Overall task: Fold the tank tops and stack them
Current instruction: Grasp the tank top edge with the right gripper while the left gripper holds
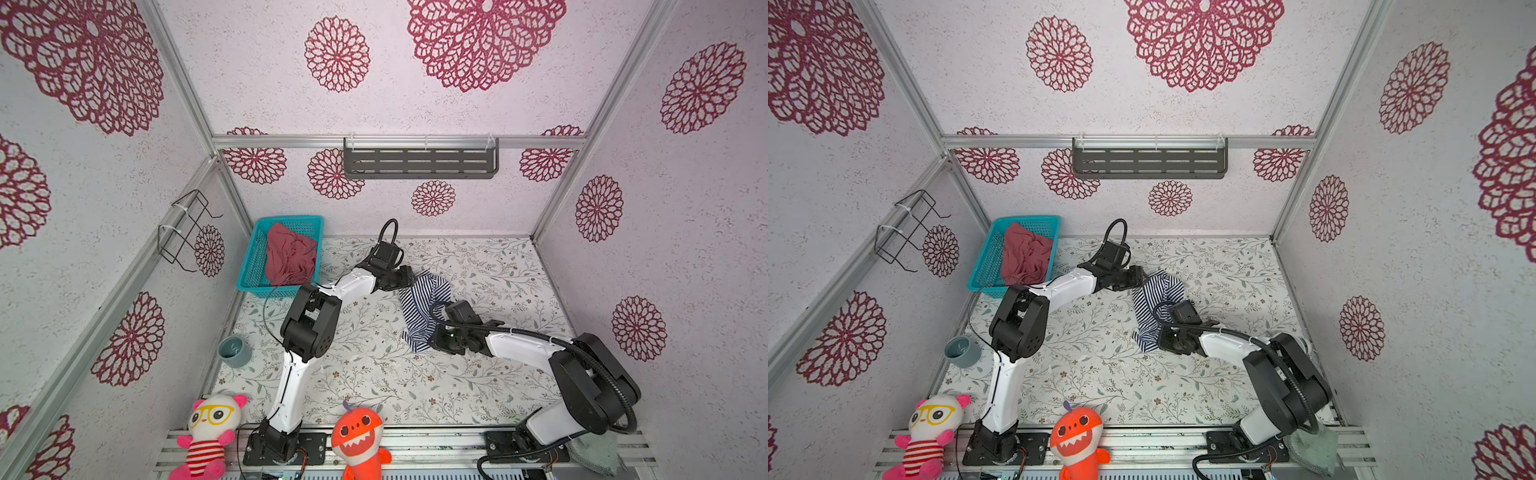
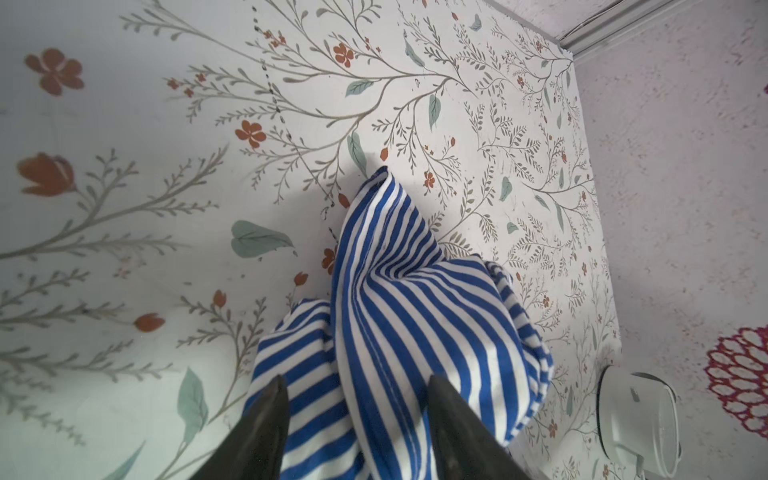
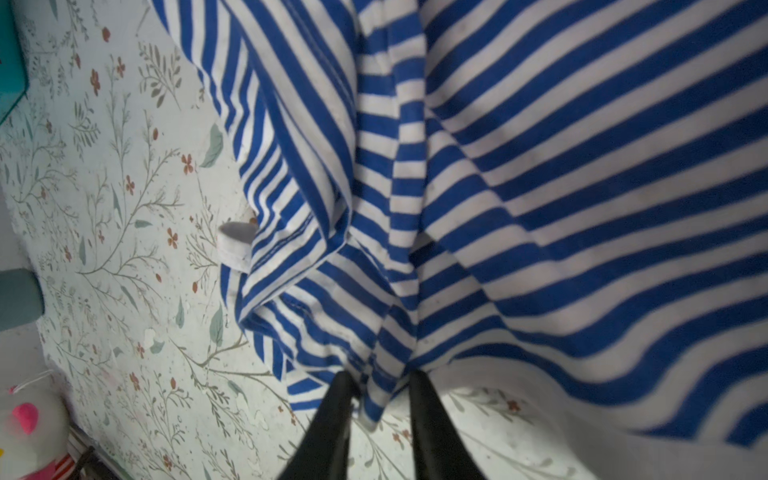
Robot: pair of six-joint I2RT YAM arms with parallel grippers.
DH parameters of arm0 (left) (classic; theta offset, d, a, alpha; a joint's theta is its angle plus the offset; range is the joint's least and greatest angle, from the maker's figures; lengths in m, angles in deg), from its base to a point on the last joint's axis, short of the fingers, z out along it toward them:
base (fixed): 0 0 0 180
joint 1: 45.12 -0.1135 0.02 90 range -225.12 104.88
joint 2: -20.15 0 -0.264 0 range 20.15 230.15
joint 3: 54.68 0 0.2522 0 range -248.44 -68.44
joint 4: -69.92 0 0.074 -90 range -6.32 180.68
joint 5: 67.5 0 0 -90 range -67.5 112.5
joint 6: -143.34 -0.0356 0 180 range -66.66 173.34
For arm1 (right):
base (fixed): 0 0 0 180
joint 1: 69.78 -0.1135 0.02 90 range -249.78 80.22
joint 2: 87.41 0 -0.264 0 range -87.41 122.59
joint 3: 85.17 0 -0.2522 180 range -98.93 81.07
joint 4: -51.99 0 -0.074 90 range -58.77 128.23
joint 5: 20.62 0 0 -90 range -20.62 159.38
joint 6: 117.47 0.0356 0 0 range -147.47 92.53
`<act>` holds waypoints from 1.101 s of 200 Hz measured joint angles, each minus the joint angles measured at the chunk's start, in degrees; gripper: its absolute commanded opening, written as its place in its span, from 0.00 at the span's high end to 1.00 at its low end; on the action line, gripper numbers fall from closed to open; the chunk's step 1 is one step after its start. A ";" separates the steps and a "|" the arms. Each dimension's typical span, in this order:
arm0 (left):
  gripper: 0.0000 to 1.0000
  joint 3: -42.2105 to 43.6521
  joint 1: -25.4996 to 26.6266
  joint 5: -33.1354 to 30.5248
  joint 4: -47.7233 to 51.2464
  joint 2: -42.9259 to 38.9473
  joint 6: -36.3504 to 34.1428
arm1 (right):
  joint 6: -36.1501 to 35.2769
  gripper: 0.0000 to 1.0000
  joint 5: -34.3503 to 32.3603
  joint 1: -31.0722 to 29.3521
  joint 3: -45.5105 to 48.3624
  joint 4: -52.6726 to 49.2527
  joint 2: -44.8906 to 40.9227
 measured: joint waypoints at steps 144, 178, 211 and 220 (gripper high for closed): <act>0.59 9.35 0.22 0.33 -1.81 -9.73 0.07 | -19.15 1.00 -15.23 23.15 -10.25 -32.68 -19.65; 0.48 18.36 3.74 0.39 -7.41 -13.40 6.88 | -19.85 1.00 -15.15 24.37 -10.21 -33.42 -18.38; 0.38 23.71 8.94 0.79 -10.93 -11.65 13.31 | -20.09 1.00 -14.62 24.37 -9.22 -32.81 -17.75; 0.35 23.67 9.51 0.68 -11.80 -10.67 14.23 | -20.11 1.00 -14.56 24.37 -9.09 -32.74 -17.75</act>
